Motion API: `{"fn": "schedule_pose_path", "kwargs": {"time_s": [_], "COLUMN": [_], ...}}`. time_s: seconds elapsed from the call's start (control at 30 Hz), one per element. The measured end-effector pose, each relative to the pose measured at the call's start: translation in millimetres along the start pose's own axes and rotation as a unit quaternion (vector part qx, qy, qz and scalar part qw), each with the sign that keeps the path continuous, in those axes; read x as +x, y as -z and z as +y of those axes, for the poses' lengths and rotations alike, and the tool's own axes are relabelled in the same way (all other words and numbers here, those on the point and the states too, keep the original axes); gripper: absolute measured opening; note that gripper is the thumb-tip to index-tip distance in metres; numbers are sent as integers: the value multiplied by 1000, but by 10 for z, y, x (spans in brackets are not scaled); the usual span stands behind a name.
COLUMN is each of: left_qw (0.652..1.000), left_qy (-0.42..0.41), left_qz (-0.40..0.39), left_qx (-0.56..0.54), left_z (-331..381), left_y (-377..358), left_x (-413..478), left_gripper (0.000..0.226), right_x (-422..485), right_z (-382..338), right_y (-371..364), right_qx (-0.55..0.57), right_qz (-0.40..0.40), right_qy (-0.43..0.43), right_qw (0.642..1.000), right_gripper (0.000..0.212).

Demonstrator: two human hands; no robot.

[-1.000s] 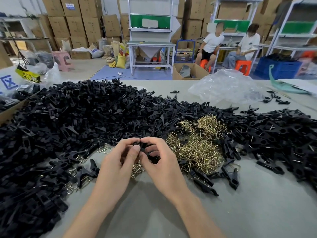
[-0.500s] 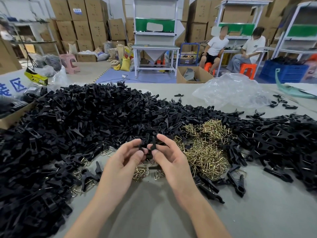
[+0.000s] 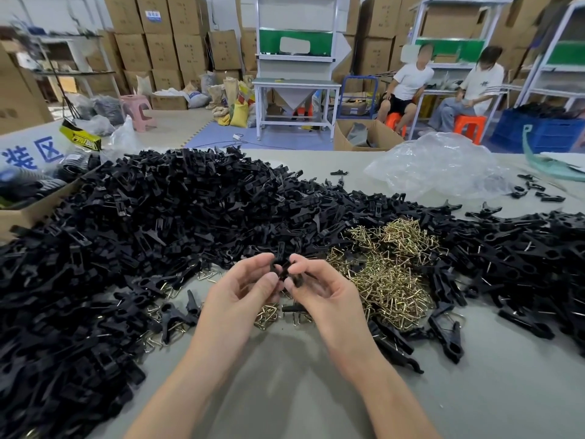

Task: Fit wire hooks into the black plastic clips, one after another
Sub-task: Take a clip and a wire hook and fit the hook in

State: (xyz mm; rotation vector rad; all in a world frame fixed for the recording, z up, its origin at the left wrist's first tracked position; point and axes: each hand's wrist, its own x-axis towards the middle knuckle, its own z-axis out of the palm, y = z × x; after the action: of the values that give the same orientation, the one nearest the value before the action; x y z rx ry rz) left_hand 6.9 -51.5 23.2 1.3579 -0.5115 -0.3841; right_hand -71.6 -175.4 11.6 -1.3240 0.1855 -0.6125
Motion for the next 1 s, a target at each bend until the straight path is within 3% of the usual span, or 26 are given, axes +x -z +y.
{"fn": "schedule_pose_path", "kwargs": {"time_s": [0.23, 0.4, 0.57, 1.0], "left_qw": [1000, 998, 997, 994], "left_qy": [1, -8, -20, -29], "left_qz": [16, 37, 30, 20], "left_qx": [12, 46, 72, 103], "left_z": [13, 13, 13, 43], "left_y": [-17, -10, -15, -33], "left_x": [-11, -16, -23, -55], "left_gripper": [24, 24, 18, 18], "right_x": [-42, -49, -18, -6], "right_z": [2, -35, 10, 13], "right_y": [-13, 1, 16, 31], "right_qx": [-51, -55, -24, -39], "right_qz": [-24, -20, -10, 14], "right_qy": [-31, -27, -50, -31], "right_qw": [998, 998, 998, 999], "right_gripper": [35, 24, 47, 48]}}
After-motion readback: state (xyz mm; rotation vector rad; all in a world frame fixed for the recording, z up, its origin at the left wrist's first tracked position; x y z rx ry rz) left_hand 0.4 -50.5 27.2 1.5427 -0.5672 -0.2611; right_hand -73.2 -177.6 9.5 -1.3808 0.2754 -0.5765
